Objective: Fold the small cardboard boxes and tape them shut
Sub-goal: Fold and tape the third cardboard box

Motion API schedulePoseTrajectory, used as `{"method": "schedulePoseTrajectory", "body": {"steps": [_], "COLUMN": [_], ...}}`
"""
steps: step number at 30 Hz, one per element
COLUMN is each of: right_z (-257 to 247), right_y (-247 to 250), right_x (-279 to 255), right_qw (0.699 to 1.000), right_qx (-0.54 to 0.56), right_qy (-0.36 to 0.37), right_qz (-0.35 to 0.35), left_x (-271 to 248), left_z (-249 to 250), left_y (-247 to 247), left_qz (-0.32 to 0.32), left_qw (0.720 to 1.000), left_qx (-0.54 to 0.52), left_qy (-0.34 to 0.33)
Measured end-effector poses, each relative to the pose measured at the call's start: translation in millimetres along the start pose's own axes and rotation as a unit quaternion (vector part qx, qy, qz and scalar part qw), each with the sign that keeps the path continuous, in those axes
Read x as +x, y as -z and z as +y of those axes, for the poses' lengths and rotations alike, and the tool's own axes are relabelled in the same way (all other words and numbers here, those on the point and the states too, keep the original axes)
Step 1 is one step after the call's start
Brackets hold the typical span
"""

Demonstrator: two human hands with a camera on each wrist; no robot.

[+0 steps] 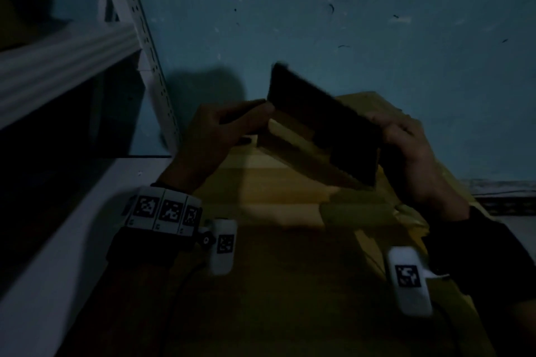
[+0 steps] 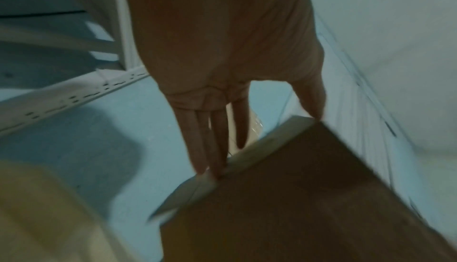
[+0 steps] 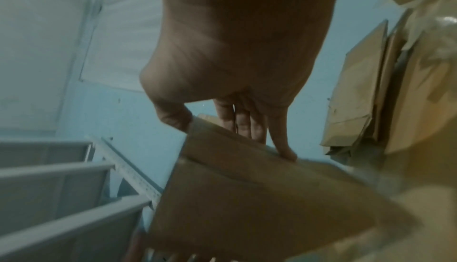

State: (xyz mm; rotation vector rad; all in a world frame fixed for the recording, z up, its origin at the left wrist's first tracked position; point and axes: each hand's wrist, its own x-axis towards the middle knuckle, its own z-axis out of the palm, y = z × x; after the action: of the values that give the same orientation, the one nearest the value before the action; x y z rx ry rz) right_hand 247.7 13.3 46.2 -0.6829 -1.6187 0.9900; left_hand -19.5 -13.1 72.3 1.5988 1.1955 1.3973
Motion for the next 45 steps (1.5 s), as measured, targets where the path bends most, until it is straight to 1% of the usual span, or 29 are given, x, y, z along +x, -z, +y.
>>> {"method": "schedulePoseTrajectory", "body": {"steps": [1,3,5,7,9,10,14,17,19,21,22,24,25,27,29,30,32,34,35,38,41,42,43,45], "right_z": [-2.0,-5.2,-9.6,-17.3,-21.4,-22.2,-22.7,-23.3,-22.1,-22.2,-23.3,-27.4,-29.9,-32.2,-31.5,-30.0,-26.4,-21.8,-18.3,-9.2,-1.3,3.6,8.6,28.4], "right_y": [-1.2,-1.5,-2.1,-6.7,-10.4,-11.7,-15.1,-13.8,-9.0,-5.6,-4.2,-0.9,2.6,17.3,39.0,51.8,71.9,82.9,86.2,85.5,72.2,67.6,62.2,61.5], "right_x": [1.3,3.8,4.2,0.7,-0.9,-1.4,-3.9,-5.6,-3.2,-0.8,-0.2,0.8,1.8,7.0,11.8,11.9,10.5,12.5,17.4,42.7,62.9,66.1,67.0,69.0], "right_qw": [1.000,0.998,0.997,0.995,0.992,0.992,0.983,0.992,0.997,0.995,0.994,0.994,0.993,0.987,0.968,0.957,0.945,0.941,0.939,0.930,0.922,0.913,0.904,0.898], "right_qx": [0.015,0.038,0.065,0.088,0.109,0.118,0.177,0.109,0.024,-0.053,-0.060,-0.028,-0.011,0.024,0.074,0.103,0.149,0.183,0.188,0.169,0.162,0.157,0.134,0.038], "right_qy": [0.001,0.000,-0.025,-0.049,-0.053,-0.046,-0.043,-0.060,-0.078,-0.088,-0.094,-0.105,-0.103,-0.091,-0.075,-0.064,-0.048,-0.043,-0.056,-0.136,-0.200,-0.234,-0.270,-0.328], "right_qz": [0.013,0.039,0.021,-0.013,-0.020,-0.018,-0.035,-0.027,-0.008,-0.002,0.001,0.030,0.054,0.132,0.227,0.263,0.288,0.283,0.283,0.297,0.289,0.295,0.305,0.292], "left_x": [1.4,3.0,3.9,4.6,3.4,3.0,4.1,5.1,4.2,4.2,4.6,6.8,9.2,15.7,20.8,22.3,24.3,24.2,24.2,23.5,21.6,20.3,19.0,18.0], "left_z": [-1.3,-4.5,-8.4,-11.0,-10.4,-9.9,-10.6,-15.0,-17.0,-18.3,-18.9,-19.8,-21.3,-28.1,-33.2,-34.4,-36.5,-38.3,-38.8,-38.8,-38.6,-37.8,-37.4,-38.6], "left_y": [3.7,12.1,17.3,18.3,14.3,12.2,4.9,-0.6,-3.4,-5.0,-5.6,-6.5,-4.9,3.2,17.1,24.0,36.9,43.4,44.6,41.5,41.2,41.6,42.9,46.0], "left_qz": [-0.010,-0.038,-0.044,-0.051,-0.065,-0.055,0.043,0.083,0.112,0.123,0.122,0.127,0.139,0.180,0.216,0.224,0.240,0.253,0.262,0.284,0.273,0.270,0.269,0.267], "left_qw": [1.000,0.997,0.992,0.992,0.990,0.990,0.994,0.993,0.992,0.992,0.992,0.992,0.990,0.983,0.975,0.972,0.964,0.955,0.951,0.942,0.942,0.942,0.942,0.941], "left_qx": [0.003,0.064,0.109,0.112,0.120,0.127,0.100,0.085,0.051,0.033,0.032,0.016,0.000,-0.010,-0.038,-0.060,-0.096,-0.130,-0.145,-0.148,-0.162,-0.164,-0.164,-0.166], "left_qy": [-0.013,-0.030,-0.034,-0.034,-0.036,-0.032,-0.004,-0.007,-0.006,0.000,0.003,0.008,0.010,0.017,0.035,0.045,0.066,0.080,0.084,0.097,0.106,0.110,0.117,0.128]}}
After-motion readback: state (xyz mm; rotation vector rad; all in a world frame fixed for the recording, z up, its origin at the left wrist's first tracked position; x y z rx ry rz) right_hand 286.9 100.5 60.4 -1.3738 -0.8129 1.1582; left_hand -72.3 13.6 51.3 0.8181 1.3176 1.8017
